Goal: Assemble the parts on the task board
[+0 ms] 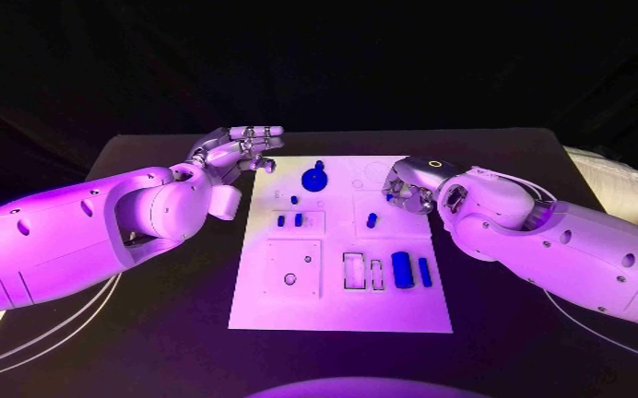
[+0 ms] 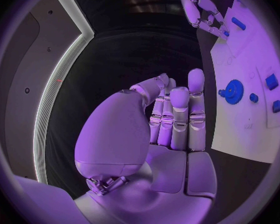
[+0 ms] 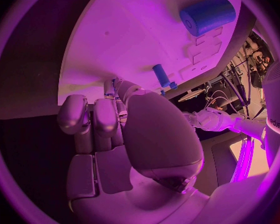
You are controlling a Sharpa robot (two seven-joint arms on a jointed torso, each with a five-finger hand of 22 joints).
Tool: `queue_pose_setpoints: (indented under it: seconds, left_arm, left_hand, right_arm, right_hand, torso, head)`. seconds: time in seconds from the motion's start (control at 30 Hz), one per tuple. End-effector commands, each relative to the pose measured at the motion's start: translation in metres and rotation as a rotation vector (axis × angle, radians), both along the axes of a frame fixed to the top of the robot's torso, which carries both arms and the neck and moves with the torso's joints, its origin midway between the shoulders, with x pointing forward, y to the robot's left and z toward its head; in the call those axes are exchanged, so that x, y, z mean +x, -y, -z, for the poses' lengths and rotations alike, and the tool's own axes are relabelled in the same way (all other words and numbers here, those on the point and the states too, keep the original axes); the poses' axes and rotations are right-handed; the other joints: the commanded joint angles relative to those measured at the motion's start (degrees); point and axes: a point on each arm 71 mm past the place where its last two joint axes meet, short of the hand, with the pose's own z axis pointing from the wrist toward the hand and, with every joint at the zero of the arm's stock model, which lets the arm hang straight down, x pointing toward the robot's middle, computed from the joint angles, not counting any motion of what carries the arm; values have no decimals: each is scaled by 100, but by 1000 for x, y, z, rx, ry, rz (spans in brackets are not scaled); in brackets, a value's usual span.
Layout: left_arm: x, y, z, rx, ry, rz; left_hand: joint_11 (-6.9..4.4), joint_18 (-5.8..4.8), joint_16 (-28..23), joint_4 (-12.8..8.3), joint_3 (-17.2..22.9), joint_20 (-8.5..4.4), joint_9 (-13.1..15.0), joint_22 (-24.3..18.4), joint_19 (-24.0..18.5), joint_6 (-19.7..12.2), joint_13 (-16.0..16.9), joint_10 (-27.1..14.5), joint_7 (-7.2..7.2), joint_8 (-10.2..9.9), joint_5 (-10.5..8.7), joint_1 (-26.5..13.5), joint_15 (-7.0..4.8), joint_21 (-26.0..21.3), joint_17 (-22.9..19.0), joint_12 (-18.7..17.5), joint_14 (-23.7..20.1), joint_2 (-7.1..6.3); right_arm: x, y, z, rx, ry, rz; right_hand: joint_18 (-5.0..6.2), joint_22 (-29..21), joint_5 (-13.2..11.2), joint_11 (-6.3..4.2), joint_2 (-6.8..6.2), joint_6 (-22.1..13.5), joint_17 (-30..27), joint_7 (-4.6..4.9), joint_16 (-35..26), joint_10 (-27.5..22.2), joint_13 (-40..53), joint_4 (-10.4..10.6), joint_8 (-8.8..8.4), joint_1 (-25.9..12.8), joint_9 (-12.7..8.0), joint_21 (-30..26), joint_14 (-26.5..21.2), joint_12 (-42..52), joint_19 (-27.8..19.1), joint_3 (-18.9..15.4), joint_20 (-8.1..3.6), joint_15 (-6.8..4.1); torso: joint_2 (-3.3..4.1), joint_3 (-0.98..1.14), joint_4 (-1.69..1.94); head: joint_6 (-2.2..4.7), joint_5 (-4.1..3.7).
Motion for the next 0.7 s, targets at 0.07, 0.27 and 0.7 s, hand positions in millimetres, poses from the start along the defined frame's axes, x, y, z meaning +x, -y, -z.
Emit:
queue_pose_setpoints:
  seconds: [0.07,0.27,0.7]
  left_arm:
    - [-2,6,-1,-25,8,27]
    - [-3,8,-2,-27,7,34]
    - [-3,8,-1,-29,3,41]
  left_hand:
    - [-2,105,-20,-8,-32,11,-7,-9,-32,-54,5,-22,-5,39,15,-23,2,-32,-5,20,-31,52]
    - [-2,105,-20,-8,-32,11,-7,-9,-32,-54,5,-22,-5,39,15,-23,2,-32,-5,20,-31,52]
    - [1,105,-30,-13,-45,14,-9,-17,-35,-68,14,-51,-3,40,17,-26,5,-45,-30,44,-43,54]
  right_arm:
    - [-3,-2,15,-78,-65,-5]
    - [-3,-3,15,-83,-52,0]
    - [-5,-6,3,9,61,7]
  right_hand:
    - [-7,11,-44,-14,38,89,9,-8,32,111,-20,-27,37,-47,23,11,116,-26,19,86,-15,-59]
    - [-28,95,-86,-35,53,201,65,-23,81,256,-14,-80,74,-125,52,66,134,-11,73,160,-5,-34]
    - [-62,263,-102,-34,78,319,75,-12,126,451,-13,-188,102,-249,104,186,153,-46,177,298,53,45]
  torso:
    - [0,-2,5]
    - [-4,-5,2]
    - [-13,5,-9]
  head:
    - [-22,0]
    - [-38,5]
    - [-29,9]
